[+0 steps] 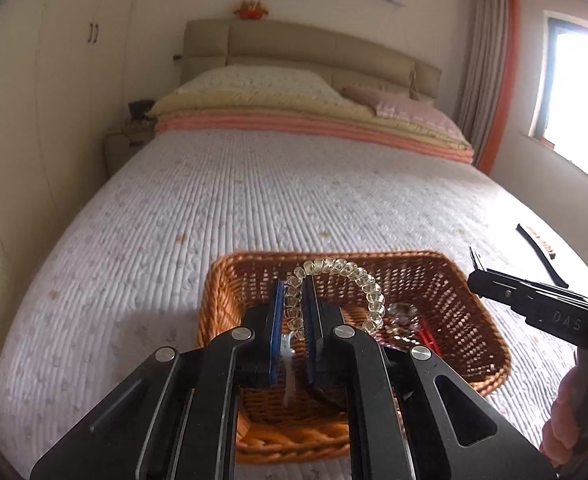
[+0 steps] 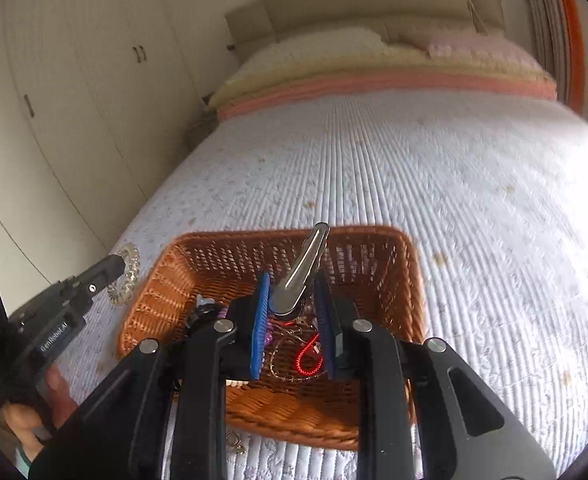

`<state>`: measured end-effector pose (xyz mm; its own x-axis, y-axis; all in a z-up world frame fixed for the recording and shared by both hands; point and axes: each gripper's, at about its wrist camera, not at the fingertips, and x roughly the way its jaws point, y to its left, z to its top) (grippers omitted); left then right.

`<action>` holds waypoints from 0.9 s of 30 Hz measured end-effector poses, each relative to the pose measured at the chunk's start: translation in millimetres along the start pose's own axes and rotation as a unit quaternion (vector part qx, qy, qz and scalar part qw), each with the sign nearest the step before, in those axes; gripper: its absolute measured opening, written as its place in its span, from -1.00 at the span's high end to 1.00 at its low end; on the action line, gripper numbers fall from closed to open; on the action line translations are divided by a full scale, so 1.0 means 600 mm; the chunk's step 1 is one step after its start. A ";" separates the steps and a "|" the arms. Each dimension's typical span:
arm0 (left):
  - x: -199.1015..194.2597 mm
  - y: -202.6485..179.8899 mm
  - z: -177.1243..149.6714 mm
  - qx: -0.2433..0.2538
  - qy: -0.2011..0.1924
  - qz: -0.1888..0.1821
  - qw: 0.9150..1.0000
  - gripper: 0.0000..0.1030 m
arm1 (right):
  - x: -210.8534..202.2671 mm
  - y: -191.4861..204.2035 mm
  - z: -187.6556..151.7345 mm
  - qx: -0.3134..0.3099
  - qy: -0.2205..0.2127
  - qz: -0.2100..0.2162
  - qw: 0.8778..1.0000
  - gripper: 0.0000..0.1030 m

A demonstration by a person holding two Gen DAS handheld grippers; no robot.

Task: Organize jewelry
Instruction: 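Lower the bracelet and clasp into the basket and open both tools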

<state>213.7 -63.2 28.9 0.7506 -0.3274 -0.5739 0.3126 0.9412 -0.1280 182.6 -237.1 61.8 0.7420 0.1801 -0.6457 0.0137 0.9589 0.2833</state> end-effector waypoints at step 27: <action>-0.102 0.000 -0.046 0.004 -0.026 -0.069 0.997 0.14 | -0.008 0.007 -0.057 -0.014 0.039 0.012 0.999 0.02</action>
<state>151.9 -40.7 41.5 0.7295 -0.4573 -0.5087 0.4191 0.8865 -0.1959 156.1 -226.3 42.1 0.6875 0.2182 -0.6926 -0.0227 0.9598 0.2799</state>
